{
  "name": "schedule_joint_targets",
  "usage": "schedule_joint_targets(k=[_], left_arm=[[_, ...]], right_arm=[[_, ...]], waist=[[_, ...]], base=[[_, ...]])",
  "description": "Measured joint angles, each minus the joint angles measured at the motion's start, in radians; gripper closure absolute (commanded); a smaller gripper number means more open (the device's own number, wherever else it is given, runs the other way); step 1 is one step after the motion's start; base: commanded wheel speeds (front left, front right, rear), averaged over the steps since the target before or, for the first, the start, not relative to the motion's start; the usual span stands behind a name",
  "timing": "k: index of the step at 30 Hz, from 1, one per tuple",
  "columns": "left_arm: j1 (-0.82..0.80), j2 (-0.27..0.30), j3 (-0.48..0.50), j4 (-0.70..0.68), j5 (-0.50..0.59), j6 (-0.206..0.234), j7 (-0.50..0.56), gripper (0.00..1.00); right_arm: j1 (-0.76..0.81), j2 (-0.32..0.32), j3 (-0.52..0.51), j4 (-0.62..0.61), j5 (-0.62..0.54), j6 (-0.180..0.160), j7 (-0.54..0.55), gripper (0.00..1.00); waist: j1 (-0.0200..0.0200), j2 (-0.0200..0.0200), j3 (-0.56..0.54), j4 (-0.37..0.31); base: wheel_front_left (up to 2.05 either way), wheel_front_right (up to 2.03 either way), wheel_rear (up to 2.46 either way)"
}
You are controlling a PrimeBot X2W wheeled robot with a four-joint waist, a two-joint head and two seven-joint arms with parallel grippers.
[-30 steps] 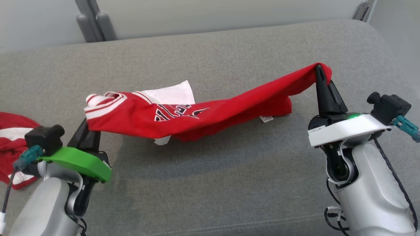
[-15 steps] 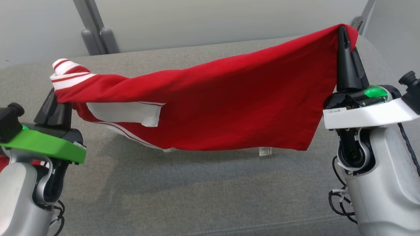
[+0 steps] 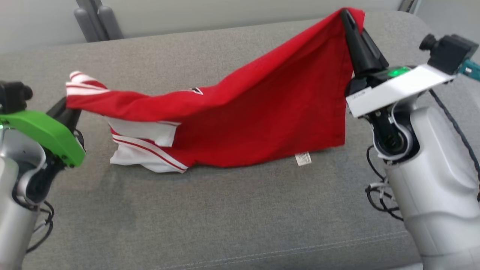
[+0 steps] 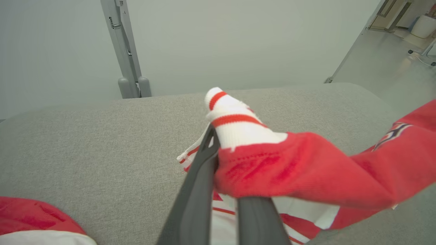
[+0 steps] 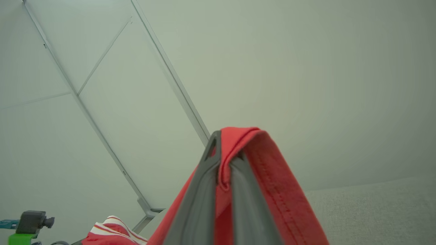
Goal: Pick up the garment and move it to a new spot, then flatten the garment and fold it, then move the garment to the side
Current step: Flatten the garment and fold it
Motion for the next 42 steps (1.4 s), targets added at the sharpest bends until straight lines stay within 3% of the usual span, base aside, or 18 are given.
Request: schedule_joint_targets(k=[6,10,15,19,28,33,42], left_arm=[[-0.231,0.005,0.064,0.033,-0.024,0.000,0.025,1.00],[-0.418,0.007,0.168,0.018,-0.024,0.000,-0.079,1.00],[-0.456,-0.031,0.127,0.030,-0.062,0.000,-0.120,1.00],[-0.344,-0.034,0.063,0.074,-0.074,0.000,-0.121,1.00],[-0.043,-0.067,-0.059,0.095,-0.164,0.000,-0.117,1.00],[0.059,-0.088,-0.087,0.093,-0.205,0.000,-0.141,1.00],[0.158,-0.070,-0.084,0.064,-0.218,0.000,-0.202,1.00]], right_arm=[[-0.237,0.014,-0.047,0.089,0.030,0.000,0.022,1.00],[-0.416,0.025,-0.112,0.109,0.061,0.000,-0.040,1.00],[-0.464,0.016,-0.108,0.135,0.072,0.000,-0.098,1.00],[-0.399,0.007,-0.055,0.187,0.076,0.000,-0.102,1.00],[-0.084,-0.005,0.007,0.274,0.156,0.000,-0.101,1.00],[0.056,-0.006,-0.002,0.295,0.202,0.000,-0.120,1.00],[0.171,-0.010,-0.030,0.249,0.254,0.000,-0.152,1.00]], waist=[[0.0000,0.0000,0.069,-0.020],[0.0000,0.0000,0.115,-0.039],[0.0000,0.0000,0.146,-0.058],[0.0000,0.0000,0.143,-0.049],[0.0000,0.0000,0.125,-0.015],[0.0000,0.0000,0.108,-0.004],[0.0000,0.0000,0.065,-0.001]], base=[[0.00,0.00,0.00],[0.00,0.00,0.00],[0.00,0.00,0.00],[0.00,0.00,0.00],[0.00,0.00,0.00],[0.00,0.00,0.00],[0.00,0.00,0.00]])
